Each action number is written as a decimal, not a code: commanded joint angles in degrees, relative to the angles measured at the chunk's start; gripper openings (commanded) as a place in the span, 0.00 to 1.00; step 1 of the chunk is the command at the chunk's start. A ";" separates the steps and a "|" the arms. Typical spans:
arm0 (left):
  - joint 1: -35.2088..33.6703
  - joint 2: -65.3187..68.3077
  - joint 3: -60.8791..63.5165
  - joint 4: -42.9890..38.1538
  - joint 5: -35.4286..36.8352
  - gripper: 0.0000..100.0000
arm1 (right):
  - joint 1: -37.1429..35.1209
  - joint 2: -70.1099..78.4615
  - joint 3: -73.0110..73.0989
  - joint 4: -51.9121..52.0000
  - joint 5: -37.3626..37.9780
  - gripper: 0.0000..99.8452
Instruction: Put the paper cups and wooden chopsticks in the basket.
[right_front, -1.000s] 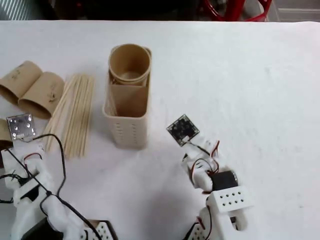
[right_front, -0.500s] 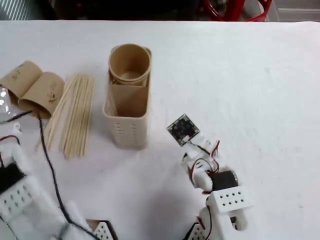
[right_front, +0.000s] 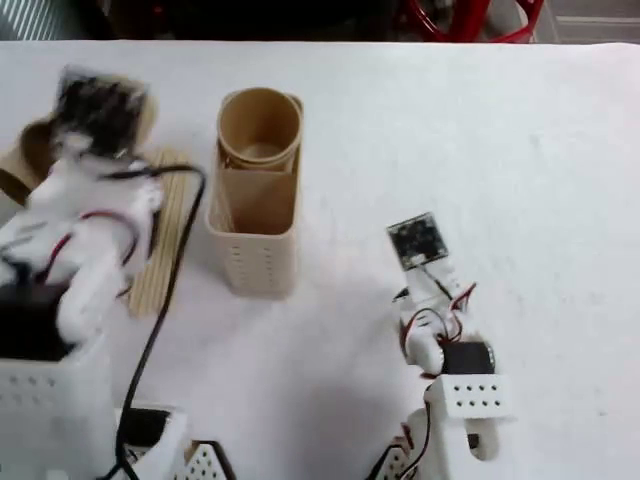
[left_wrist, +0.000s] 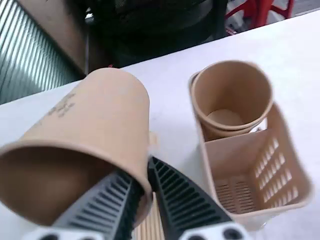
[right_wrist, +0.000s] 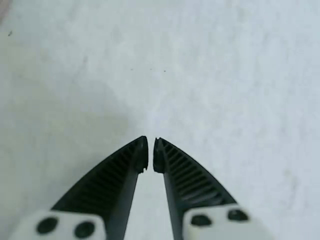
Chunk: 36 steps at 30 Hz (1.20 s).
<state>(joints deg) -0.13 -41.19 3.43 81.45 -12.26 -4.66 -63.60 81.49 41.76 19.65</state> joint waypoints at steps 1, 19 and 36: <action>5.05 7.16 -7.82 -2.29 2.81 0.02 | 2.95 -0.84 -2.64 -3.21 -1.76 0.03; 11.82 29.32 -22.77 -1.67 2.46 0.03 | 3.21 -0.84 -2.55 -3.91 -1.49 0.04; 15.60 25.71 -22.77 10.81 2.02 0.03 | 1.80 -0.84 -2.46 -3.56 -1.49 0.04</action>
<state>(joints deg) 16.04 -13.14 -19.25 92.00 -9.54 -2.64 -63.60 81.49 38.86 18.24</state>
